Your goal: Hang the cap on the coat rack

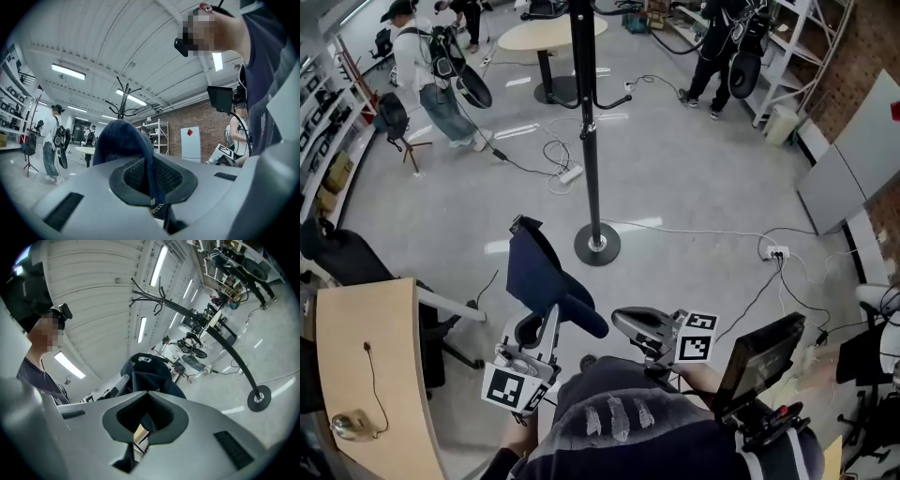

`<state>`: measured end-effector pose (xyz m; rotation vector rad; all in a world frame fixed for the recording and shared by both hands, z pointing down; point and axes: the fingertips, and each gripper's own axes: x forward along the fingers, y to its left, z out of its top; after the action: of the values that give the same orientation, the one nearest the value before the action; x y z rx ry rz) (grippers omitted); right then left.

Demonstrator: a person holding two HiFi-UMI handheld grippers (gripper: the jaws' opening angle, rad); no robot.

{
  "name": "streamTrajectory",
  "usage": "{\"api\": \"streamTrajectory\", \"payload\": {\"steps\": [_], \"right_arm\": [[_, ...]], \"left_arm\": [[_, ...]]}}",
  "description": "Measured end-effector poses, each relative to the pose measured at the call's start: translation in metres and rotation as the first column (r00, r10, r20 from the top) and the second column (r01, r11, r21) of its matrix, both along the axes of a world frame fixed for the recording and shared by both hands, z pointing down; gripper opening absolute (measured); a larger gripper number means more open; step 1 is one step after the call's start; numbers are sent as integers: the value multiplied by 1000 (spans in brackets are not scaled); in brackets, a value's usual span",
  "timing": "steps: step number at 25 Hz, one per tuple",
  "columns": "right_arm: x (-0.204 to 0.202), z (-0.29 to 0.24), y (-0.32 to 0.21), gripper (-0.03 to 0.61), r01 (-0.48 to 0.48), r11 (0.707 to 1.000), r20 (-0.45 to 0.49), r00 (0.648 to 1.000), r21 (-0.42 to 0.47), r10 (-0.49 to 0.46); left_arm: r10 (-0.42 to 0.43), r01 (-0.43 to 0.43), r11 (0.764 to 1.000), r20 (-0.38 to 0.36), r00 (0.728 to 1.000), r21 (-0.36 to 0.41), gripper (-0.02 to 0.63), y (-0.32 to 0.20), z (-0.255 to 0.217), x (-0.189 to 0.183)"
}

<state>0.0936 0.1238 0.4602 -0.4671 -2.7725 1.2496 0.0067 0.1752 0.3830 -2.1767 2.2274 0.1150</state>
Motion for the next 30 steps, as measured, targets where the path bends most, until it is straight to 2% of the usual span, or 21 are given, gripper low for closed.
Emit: {"api": "streamTrajectory", "payload": {"steps": [8,10,14,18,23,25,28,30], "right_arm": [[-44,2,6,3,-49,999,-9,999,8,49],[-52,6,10,3,-45,999,-16,999,9,46],[-62,14,16,3,-46,999,-38,998,5,46],[-64,16,15,3,-46,999,-55,997,10,46],[-60,16,15,3,-64,998,-74,995,3,64],[-55,21,18,3,-79,997,-79,994,-13,78],[-39,22,7,3,-114,993,-85,990,-8,113],[-30,22,-4,3,-129,992,-84,988,-9,128]], "left_arm": [[89,-89,996,-14,996,-7,21,1,12,-27],[94,-94,995,-18,995,-15,23,3,18,-34],[79,-81,996,-76,994,-32,21,11,26,-47],[75,-77,996,-62,995,-34,21,13,33,-54],[102,-108,993,-101,990,-55,22,7,35,-52],[115,-121,990,-86,990,-70,21,8,39,-51],[141,-142,988,-35,989,-52,21,-3,42,-43],[155,-156,987,-26,988,-45,21,-16,40,-36]]}}
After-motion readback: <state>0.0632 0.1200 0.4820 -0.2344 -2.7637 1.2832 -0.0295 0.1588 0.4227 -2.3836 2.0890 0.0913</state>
